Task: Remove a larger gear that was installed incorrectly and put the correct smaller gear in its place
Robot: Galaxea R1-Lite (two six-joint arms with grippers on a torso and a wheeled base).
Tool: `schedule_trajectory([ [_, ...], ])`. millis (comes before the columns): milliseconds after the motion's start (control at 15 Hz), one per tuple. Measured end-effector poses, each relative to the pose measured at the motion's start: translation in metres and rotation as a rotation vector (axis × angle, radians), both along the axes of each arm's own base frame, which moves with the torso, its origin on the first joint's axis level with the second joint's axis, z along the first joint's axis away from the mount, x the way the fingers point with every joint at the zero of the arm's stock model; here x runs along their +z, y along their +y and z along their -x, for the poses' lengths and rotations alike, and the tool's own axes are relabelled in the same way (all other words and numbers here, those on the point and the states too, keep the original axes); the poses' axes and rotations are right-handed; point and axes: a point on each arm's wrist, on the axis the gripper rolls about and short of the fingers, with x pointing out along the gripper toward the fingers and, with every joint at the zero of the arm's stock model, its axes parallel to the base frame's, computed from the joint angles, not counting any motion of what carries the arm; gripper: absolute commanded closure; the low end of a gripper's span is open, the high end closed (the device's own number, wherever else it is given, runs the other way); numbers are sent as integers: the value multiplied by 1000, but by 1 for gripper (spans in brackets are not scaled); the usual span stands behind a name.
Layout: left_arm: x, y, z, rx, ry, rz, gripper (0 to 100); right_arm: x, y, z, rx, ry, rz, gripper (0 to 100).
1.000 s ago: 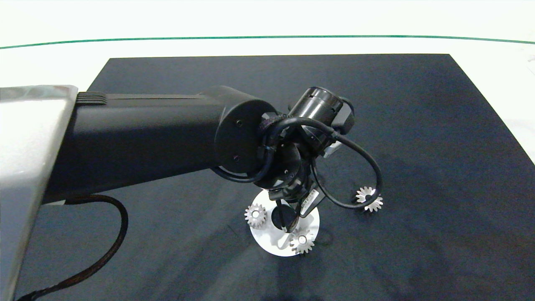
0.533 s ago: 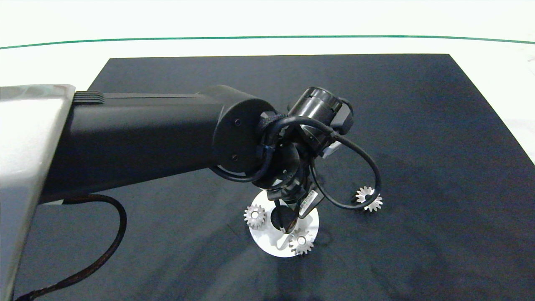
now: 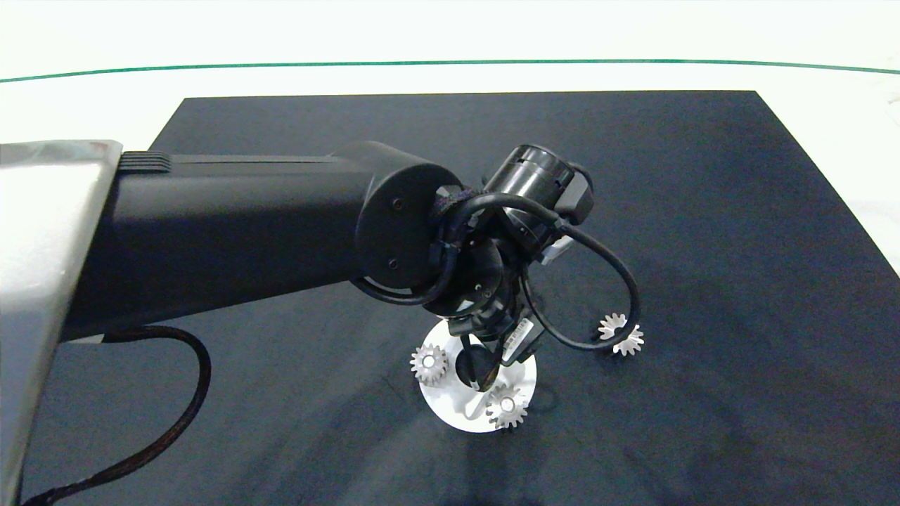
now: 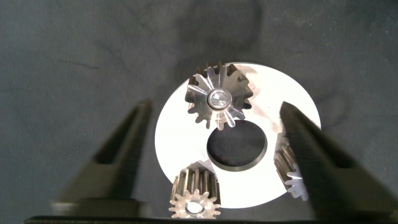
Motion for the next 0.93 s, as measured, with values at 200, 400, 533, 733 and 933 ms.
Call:
schedule_trajectory([
  [200, 11, 10, 2, 17, -11, 10, 0, 1, 0, 0, 1, -3, -5, 0],
  [400, 43, 54, 11, 126, -80, 3, 0, 6, -2, 1, -4, -13, -25, 0],
  [533, 66, 89, 21, 209, -141, 26, 0, 9, -3, 1, -15, -20, -34, 0],
  [733, 107, 142, 53, 295, -276, 166, 0, 12, -7, 3, -53, -32, -45, 0],
  [933, 145, 200, 103, 329, -486, 331, 0, 13, -11, 5, -106, -41, -53, 0],
])
